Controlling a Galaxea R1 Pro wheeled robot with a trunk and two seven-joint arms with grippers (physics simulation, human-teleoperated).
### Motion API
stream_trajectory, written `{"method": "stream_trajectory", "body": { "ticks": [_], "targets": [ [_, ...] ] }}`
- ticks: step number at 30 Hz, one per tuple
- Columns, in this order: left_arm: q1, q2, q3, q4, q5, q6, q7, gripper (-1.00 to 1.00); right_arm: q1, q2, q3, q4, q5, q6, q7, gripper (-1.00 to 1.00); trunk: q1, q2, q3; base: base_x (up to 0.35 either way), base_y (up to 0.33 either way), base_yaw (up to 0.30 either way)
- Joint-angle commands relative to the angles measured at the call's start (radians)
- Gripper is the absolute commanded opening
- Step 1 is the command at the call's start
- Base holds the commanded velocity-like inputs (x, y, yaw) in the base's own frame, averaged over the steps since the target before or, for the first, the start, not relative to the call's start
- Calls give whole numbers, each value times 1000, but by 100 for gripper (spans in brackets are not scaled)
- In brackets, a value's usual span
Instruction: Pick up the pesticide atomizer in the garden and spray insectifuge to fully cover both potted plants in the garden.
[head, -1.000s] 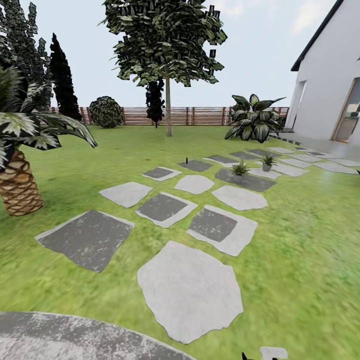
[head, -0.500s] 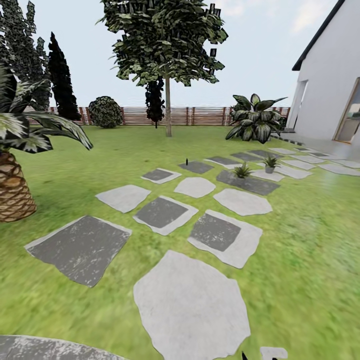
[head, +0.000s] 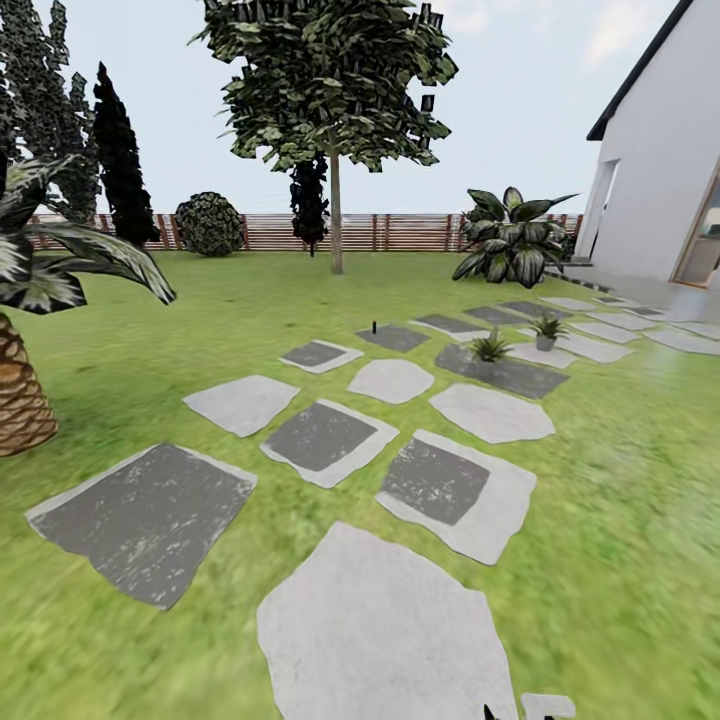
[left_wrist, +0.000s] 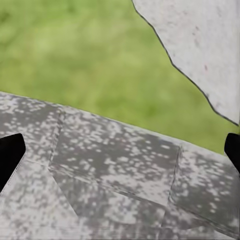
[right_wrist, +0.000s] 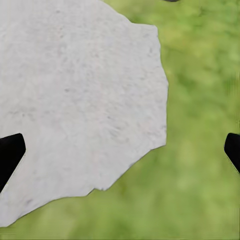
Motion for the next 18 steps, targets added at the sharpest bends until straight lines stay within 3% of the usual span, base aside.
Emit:
{"method": "stream_trajectory", "body": {
  "ticks": [1,18],
  "targets": [
    [-1,0,-1,1,7,-3,0,100,-1,0,-6,1,1,-4,2,100,0,0,-1,307,0,0],
    [-1,0,-1,1,7,-3,0,100,-1,0,-6,1,1,-4,2,100,0,0,-1,307,0,0]
  ]
}}
